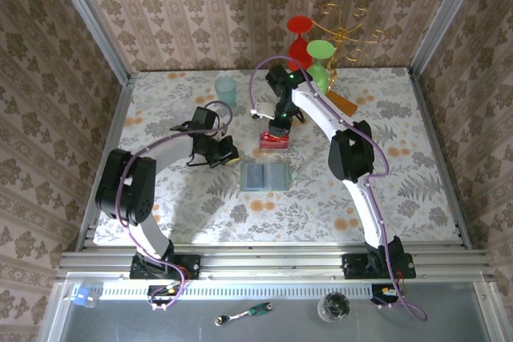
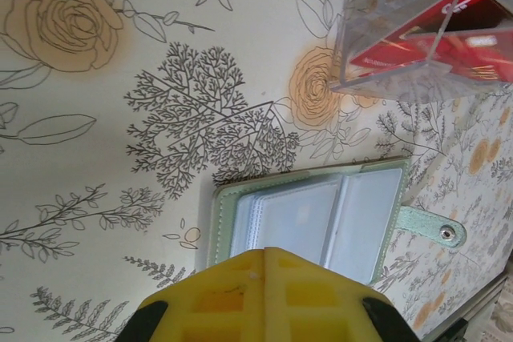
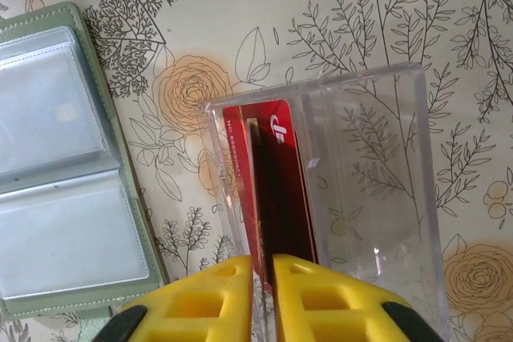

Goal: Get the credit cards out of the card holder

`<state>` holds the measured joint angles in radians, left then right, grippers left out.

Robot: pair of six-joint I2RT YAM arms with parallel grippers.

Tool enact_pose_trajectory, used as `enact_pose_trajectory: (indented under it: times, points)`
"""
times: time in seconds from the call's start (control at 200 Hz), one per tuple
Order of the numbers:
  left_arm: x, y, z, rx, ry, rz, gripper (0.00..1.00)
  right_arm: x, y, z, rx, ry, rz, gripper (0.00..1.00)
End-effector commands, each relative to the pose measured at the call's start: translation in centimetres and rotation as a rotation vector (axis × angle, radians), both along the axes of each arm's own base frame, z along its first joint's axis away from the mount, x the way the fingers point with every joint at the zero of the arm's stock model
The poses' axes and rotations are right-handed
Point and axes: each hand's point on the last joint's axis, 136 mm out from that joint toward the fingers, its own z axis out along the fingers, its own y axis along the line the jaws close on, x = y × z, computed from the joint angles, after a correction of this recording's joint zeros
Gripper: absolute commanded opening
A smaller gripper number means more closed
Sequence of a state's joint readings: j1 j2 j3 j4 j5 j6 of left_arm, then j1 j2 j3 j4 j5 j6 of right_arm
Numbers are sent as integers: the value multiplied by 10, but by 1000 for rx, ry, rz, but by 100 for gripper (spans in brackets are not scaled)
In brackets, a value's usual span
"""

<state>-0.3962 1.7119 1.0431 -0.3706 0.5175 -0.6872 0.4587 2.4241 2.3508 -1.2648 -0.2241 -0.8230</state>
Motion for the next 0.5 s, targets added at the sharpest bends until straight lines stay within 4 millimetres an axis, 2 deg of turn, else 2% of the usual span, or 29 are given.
enact_pose_trajectory:
  times: [0.0,0.265,0.495]
  points:
    - [9,-3,8,-17,-6,-9,5,-1,2,5,-1,-1,17,21]
    - [12,-6,10,-32,-5,-23,5,2,5,26,38,-39,-50,21]
    - [9,-6,9,-39,-13,-28,5,11,13,35,118,-67,-275,20]
